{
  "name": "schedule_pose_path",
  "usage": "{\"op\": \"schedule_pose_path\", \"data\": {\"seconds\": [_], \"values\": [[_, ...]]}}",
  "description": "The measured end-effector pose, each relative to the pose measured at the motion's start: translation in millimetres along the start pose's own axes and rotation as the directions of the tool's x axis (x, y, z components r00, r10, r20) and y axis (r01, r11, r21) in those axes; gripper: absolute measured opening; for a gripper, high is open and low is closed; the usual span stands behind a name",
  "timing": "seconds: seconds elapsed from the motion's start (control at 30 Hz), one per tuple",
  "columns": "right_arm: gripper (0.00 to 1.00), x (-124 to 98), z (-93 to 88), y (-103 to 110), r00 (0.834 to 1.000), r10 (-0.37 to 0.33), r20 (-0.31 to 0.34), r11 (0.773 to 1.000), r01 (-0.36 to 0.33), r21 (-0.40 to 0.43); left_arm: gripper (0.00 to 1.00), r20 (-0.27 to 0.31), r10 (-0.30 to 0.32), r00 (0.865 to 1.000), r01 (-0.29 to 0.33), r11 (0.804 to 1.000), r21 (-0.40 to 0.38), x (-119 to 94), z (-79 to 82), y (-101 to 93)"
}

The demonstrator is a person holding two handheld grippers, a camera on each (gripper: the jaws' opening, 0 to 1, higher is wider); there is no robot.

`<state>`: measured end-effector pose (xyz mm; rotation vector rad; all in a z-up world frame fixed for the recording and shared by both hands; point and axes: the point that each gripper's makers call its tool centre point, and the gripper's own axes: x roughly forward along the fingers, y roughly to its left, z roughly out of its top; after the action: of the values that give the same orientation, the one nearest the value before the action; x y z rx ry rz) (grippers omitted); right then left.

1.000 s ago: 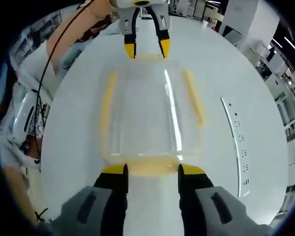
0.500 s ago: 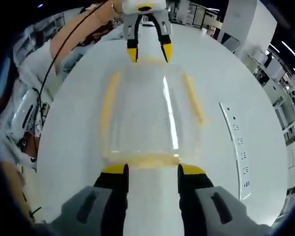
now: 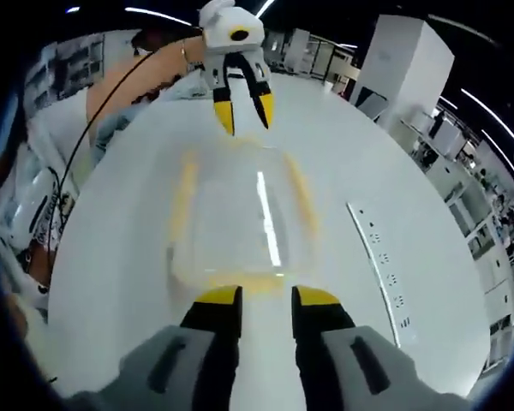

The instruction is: Snap each plastic latch of the storage box into its locked position after aligning the lid with the box until every specified latch is closed and the lid sits flush.

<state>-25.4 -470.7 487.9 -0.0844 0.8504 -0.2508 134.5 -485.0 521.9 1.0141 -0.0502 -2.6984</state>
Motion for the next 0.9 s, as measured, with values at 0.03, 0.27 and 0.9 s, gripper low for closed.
{"op": "schedule_pose_path", "data": {"seconds": [0.03,0.27,0.9], "values": [[0.2,-1,1.5,1,1.0,0.0,0.016,1.0,0.0,-0.003,0.22,0.031,-0.007,1.0,0.008,1.0,-0.01,3,6.0,-3.3],[0.03,-7,-1.5,0,0.991,-0.048,0.129,0.998,0.043,0.042,0.09,0.105,-0.02,0.994,0.02,1.0,0.002,34,17.3,-15.4],[0.0,16,-22.3,-1,0.93,-0.126,0.347,0.983,0.069,0.171,0.0,0.006,-0.023,1.0,0.024,0.998,-0.053,66,2.3,-29.8]]}}
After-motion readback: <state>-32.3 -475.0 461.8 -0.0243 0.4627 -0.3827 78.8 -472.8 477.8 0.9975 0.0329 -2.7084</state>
